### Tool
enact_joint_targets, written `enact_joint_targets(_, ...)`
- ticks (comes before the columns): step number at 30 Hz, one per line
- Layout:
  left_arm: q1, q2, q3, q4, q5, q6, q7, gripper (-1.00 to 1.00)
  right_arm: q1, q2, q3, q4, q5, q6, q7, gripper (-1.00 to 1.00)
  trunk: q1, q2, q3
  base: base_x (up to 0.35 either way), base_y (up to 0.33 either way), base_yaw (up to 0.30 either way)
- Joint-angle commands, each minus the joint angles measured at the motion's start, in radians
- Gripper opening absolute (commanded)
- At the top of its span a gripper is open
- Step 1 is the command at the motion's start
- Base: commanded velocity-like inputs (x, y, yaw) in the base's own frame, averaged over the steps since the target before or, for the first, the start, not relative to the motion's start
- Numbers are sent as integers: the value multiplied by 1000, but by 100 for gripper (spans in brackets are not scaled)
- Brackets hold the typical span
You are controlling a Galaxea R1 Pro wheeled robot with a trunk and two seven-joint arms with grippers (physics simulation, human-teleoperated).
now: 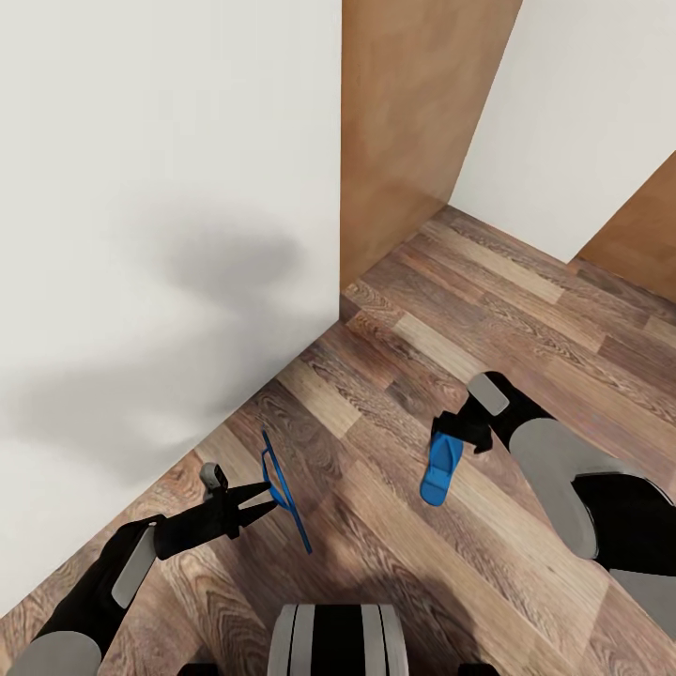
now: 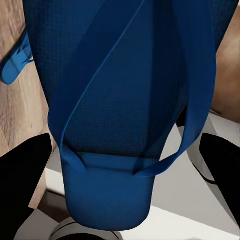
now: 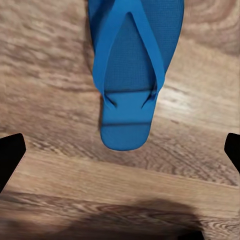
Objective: In the bedroom, move the book from the bed onto either nightstand, and place the two sandals side by side next to the bed.
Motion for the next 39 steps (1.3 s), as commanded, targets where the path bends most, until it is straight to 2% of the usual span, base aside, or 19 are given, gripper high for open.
enact_joint_targets(1, 0, 0, 0, 0, 2, 7, -2, -100, 0, -1, 8, -5, -11, 4, -6, 100, 0, 0, -1, 0, 0, 0)
enact_joint_targets(18, 0, 0, 0, 0, 2, 7, -2, -100, 0, -6, 8, -21, -7, -5, -7, 100, 0, 0, -1, 0, 0, 0)
enact_joint_targets(23, 0, 0, 0, 0, 2, 7, -1, -100, 0, -10, 12, -22, -5, -50, -7, 100, 0, 0, -1, 0, 0, 0)
enact_joint_targets(32, 0, 0, 0, 1, 2, 7, -1, -100, 0, -9, 85, -22, -4, -162, 0, 100, 0, 0, -1, 0, 0, 0)
enact_joint_targets(39, 0, 0, 0, 0, 2, 7, -1, -100, 0, -9, 94, -21, -2, -182, 62, 100, 0, 0, -1, 0, 0, 0)
